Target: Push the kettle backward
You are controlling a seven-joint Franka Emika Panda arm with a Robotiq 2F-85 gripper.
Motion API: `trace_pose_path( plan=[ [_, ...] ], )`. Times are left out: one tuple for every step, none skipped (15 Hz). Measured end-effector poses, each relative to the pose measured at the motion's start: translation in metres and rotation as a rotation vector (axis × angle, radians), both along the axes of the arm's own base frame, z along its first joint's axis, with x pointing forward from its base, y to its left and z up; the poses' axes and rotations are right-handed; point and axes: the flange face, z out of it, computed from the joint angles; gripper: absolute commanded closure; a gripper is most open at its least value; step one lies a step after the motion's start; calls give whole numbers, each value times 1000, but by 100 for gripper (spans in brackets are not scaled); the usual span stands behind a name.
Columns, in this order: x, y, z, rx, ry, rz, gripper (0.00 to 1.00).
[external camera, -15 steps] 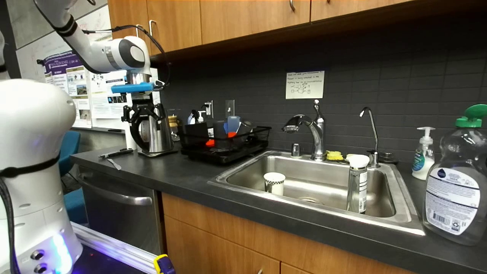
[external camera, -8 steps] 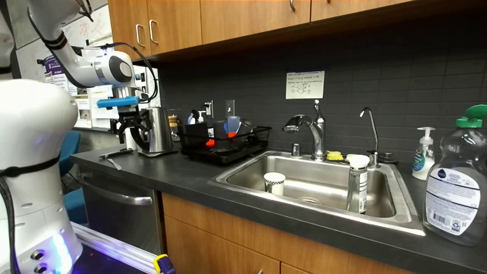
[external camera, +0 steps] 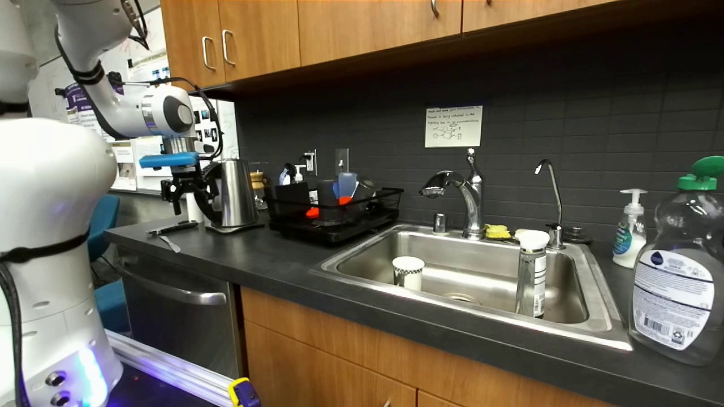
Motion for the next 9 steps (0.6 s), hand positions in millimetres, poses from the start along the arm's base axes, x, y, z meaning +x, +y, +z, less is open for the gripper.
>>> trace_pose_path(
  plan=[
    [6,6,0,14,-12,-23,25],
    [11,11,-1,27,-18,-46,26],
    [15,16,-3,40,-15,-72,32],
    [18,21,-6,50,-5,-100,38],
    [19,25,-10,58,10,-127,46],
    [18,30,-15,67,26,-151,55],
    [17,34,-19,74,41,-175,62],
    [15,37,-23,80,55,-197,71],
    [13,38,-26,85,66,-217,77]
  ],
)
